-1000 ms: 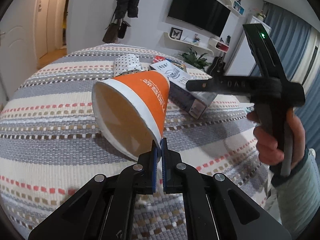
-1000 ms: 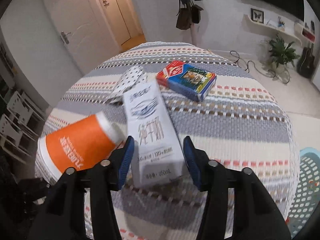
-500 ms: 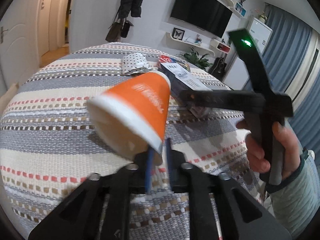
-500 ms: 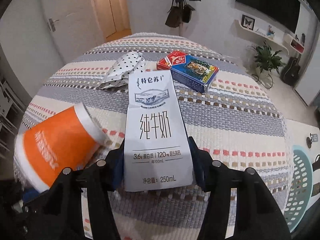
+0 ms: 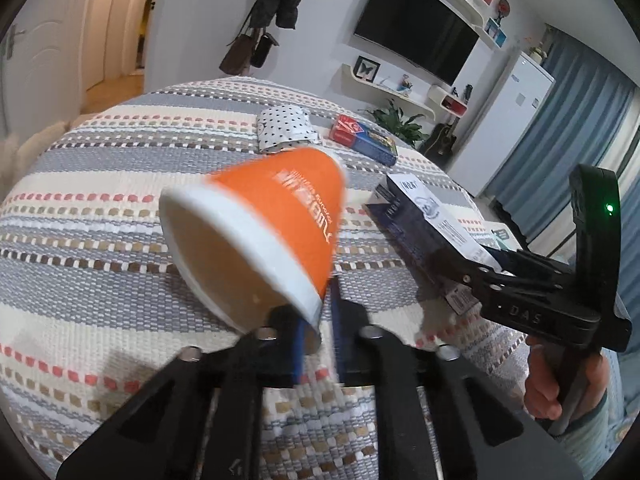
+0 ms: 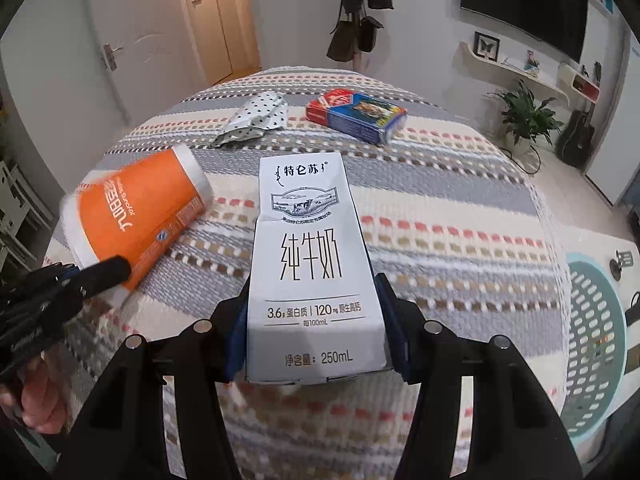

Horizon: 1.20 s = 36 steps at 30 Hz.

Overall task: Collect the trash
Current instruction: 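Carry the cup and milk carton over the blue basket and release both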

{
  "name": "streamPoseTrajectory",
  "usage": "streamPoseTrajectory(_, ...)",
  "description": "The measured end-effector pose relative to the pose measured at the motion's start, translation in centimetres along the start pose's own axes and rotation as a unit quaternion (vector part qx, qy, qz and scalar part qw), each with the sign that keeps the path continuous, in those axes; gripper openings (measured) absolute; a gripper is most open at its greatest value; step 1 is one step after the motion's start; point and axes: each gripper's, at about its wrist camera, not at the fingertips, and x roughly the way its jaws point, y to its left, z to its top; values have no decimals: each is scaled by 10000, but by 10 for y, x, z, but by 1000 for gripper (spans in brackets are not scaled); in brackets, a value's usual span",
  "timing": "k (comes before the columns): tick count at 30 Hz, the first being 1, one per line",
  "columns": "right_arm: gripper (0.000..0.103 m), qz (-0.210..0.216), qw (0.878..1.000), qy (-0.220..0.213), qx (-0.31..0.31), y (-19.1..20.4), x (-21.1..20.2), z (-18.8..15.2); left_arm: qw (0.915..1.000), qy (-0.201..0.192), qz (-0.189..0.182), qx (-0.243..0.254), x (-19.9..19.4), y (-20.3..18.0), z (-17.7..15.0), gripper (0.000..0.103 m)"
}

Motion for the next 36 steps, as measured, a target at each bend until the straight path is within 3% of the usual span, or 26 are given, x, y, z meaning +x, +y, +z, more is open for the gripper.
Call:
streamPoseTrajectory(7,53,-62,9998,-165,53,-7,-22,-10,9994,-6,-59,334,1,-19,-6,2)
streamPoseTrajectory(14,53,-102,9999,118,51,-6,-13,-22,9976,15,-216,651,0,-33,-15,2)
streamPoseTrajectory(17,58,-103,9996,255,114,-6,-5,-20,9973,7,-217,695,0,-33,-16,2)
streamPoseTrajectory(19,68,-123,9993,291,178,-7,-2,-16,9974,13,-222,681,1,-33,-16,2)
streamPoseTrajectory(21,71,-85,9989,357,276,-8,2,-12,9975,20,-207,678,2,-33,-15,2)
streamPoseTrajectory(24,70,-214,9983,446,317,-7,9,-7,9975,9,-170,690,1,-33,-14,2)
streamPoseTrajectory(26,54,-219,9983,450,302,-5,11,-4,9972,-27,-140,732,1,-35,-12,2)
streamPoseTrajectory(27,52,-217,9983,461,291,-4,11,-3,9971,-51,-139,751,0,-37,-10,2)
streamPoseTrajectory(36,52,-281,9983,-227,464,-22,-31,2,9943,-377,-274,955,-14,-62,16,2)
